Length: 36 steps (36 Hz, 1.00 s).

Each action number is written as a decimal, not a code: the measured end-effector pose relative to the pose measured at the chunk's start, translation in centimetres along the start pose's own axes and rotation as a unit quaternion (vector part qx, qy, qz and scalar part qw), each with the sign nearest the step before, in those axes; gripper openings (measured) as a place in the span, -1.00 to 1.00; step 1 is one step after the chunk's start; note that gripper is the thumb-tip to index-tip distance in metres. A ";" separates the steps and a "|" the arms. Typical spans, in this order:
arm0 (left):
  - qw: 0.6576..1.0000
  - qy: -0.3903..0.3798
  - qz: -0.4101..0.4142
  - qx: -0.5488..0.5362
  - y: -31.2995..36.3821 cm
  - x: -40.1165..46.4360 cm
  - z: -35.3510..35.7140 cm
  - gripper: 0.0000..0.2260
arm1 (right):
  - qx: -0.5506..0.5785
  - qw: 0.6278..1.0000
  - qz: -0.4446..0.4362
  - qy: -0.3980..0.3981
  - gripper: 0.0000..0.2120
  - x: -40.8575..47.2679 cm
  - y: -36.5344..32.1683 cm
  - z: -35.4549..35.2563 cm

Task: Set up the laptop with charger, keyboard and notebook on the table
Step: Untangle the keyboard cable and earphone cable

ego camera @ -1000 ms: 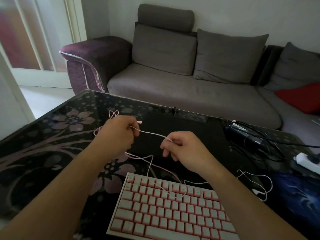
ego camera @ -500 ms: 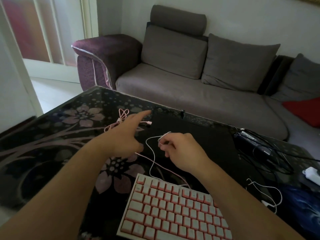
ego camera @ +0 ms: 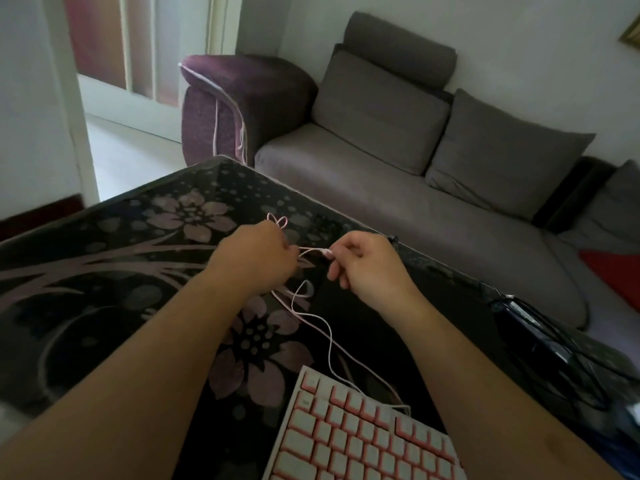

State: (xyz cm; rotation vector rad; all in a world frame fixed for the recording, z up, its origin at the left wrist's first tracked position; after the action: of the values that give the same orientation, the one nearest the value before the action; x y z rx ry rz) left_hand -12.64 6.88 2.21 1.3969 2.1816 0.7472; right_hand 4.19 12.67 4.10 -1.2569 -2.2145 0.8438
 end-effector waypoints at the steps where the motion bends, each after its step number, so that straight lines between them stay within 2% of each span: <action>1: 0.999 0.014 0.015 -0.029 0.0 0.3 0.1 -0.79 | -0.004 1.000 -0.008 -0.006 -0.83 0.3 -0.1 0.4; 4: 0.985 0.005 0.063 -0.163 1.2 0.8 0.2 -0.75 | 0.019 0.999 -0.016 -0.021 -0.81 1.0 -0.8 1.6; 6: 0.981 -0.028 0.063 -0.180 1.9 1.2 0.3 -0.77 | 0.059 0.998 0.011 -0.001 -0.75 1.6 -1.0 2.2; 10: 0.994 -0.049 0.034 -0.093 1.6 2.5 1.3 -0.71 | 0.067 0.995 0.053 0.043 -0.74 3.1 -0.8 2.9; 12: 0.993 -0.062 0.029 -0.095 1.2 3.1 1.3 -0.71 | 0.074 0.994 0.056 0.050 -0.75 3.7 -0.4 3.0; 17: 0.996 -0.051 0.050 -0.046 0.0 4.3 0.5 -0.84 | 0.103 0.993 0.051 0.027 -0.78 4.5 0.5 2.6; 19: 0.998 -0.045 0.039 -0.012 -0.3 5.1 0.6 -0.88 | 0.111 0.990 0.063 0.053 -0.82 4.7 1.2 1.7; 22: 0.997 -0.052 0.015 0.054 -0.5 6.3 1.8 -0.87 | 0.101 0.981 0.136 0.098 -0.85 4.8 3.2 0.3; 24: 0.997 -0.044 0.006 0.068 0.2 6.8 2.8 -0.98 | 0.117 0.964 0.207 0.115 -0.85 4.1 5.2 -0.1; 25: 0.997 -0.037 0.006 0.071 0.7 7.1 3.3 -0.89 | 0.151 0.957 0.217 0.118 -0.84 3.5 6.4 -0.1; 27: 0.997 -0.033 0.006 0.071 1.6 7.8 4.4 -0.73 | 0.239 0.940 0.209 0.126 -0.80 2.6 8.6 -0.1; 28: 0.996 -0.039 0.009 0.074 2.0 8.3 4.9 -0.71 | 0.270 0.932 0.203 0.129 -0.79 2.3 9.3 -0.2; 32: 0.994 -0.070 0.024 0.080 1.6 9.8 6.5 -0.92 | 0.319 0.925 0.169 0.115 -0.79 1.8 10.0 -0.4; 36: 0.997 -0.043 0.042 0.050 0.0 10.8 7.9 -0.85 | 0.317 0.929 0.154 0.117 -0.79 1.7 9.8 0.0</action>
State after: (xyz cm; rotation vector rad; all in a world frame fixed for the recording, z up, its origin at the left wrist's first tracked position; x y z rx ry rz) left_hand -11.92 18.37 -4.58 1.5504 2.1322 0.6023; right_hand 9.23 18.05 -2.64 -1.2914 -1.3962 1.3143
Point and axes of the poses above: each hand's wrist, its own x-axis towards the middle knuckle, its own z-axis out of the palm, y = z × x, the point moved 2 cm from there along x, towards the middle knuckle, and after that the axes turned 7 degrees about -z, right-handed, at the moved point
